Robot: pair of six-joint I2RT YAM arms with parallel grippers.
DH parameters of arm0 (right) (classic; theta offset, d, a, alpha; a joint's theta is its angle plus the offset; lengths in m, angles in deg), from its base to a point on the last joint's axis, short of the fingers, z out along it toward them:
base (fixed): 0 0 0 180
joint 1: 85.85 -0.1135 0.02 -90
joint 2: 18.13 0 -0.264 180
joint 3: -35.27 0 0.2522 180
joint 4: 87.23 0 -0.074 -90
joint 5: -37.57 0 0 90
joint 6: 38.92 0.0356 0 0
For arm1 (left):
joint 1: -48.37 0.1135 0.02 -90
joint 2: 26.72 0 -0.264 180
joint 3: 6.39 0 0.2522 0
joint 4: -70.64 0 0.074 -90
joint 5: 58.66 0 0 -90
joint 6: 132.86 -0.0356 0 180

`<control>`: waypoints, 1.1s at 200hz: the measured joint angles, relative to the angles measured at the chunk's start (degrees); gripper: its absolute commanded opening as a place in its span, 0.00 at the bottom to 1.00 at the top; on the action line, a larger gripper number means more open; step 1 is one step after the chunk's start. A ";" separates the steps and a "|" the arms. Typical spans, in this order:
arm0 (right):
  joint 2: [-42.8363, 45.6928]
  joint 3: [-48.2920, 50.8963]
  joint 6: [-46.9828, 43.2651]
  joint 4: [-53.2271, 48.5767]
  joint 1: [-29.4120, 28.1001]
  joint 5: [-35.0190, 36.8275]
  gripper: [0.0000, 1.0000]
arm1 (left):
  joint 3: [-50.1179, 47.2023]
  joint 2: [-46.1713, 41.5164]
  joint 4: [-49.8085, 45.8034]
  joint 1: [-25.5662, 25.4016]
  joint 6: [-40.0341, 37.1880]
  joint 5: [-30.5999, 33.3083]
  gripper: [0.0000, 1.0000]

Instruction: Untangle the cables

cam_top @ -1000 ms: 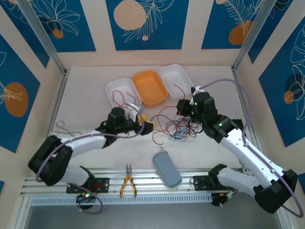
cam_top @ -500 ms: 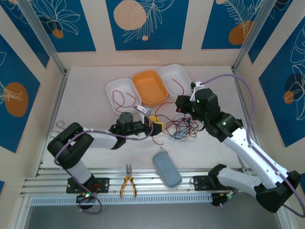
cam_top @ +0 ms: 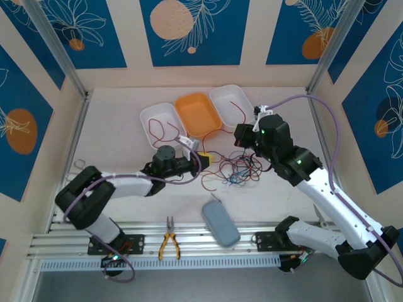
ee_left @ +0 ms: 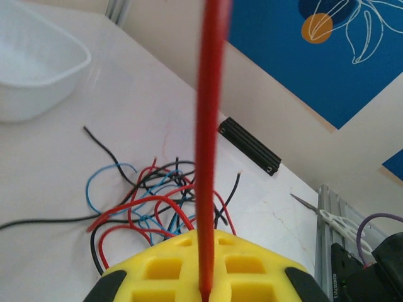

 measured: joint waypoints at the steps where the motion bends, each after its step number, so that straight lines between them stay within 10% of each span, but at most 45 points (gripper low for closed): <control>1: 0.02 0.07 0.00 -0.04 0.09 0.00 0.00 | 0.09 -0.17 -0.22 0.00 -0.11 0.04 0.00; 142: -9.97 14.27 11.82 6.21 3.56 -15.52 0.00 | 8.02 -17.81 -24.50 0.00 -12.83 6.23 0.00; 220: -15.63 11.04 10.38 7.61 1.49 -17.88 0.54 | 11.08 -23.28 -33.94 0.13 -14.82 13.81 0.00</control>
